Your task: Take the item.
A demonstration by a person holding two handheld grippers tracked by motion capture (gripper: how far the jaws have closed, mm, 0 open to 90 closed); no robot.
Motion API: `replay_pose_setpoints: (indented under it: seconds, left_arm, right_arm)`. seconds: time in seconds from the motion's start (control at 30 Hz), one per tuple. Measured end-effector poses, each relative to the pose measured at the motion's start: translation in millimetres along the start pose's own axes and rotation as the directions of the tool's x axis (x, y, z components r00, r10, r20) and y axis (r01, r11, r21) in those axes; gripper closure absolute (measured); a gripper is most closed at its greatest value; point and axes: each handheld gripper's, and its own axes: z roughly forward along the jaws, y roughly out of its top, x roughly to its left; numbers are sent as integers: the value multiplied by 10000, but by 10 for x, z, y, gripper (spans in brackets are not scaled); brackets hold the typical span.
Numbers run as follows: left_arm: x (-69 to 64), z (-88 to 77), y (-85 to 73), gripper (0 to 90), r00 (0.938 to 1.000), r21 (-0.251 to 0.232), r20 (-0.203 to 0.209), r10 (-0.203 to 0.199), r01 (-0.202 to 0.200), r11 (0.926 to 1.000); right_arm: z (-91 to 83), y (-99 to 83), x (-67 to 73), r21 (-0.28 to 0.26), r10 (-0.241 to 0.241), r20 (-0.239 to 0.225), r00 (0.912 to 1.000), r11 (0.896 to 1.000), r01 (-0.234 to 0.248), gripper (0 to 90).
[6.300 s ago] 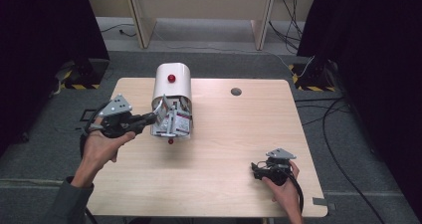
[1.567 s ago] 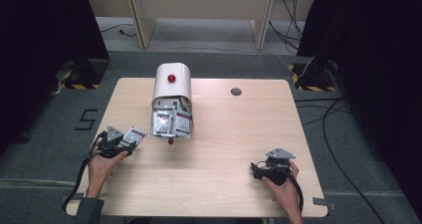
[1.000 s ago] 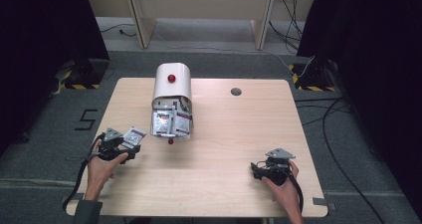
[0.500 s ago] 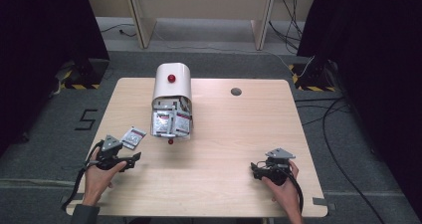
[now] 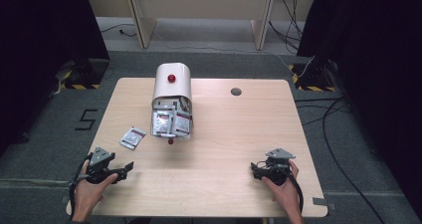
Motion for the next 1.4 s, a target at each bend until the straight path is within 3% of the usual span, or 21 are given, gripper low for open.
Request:
replay_pose_setpoints:
  seconds: [0.7, 1.4]
  left_arm:
    - [-134, 11, -190, 167, 9990, 374, -23, 456, -455, 9983]
    - [-258, -64, -299, 167, 9969, 249, -188, 758, -753, 9968]
  right_arm:
    - [0, 0, 1, 0, -2, 4, 10000, 10000, 2, 150]
    - [0, -1, 4, -15, 6, 23, 10000, 10000, -6, 151]
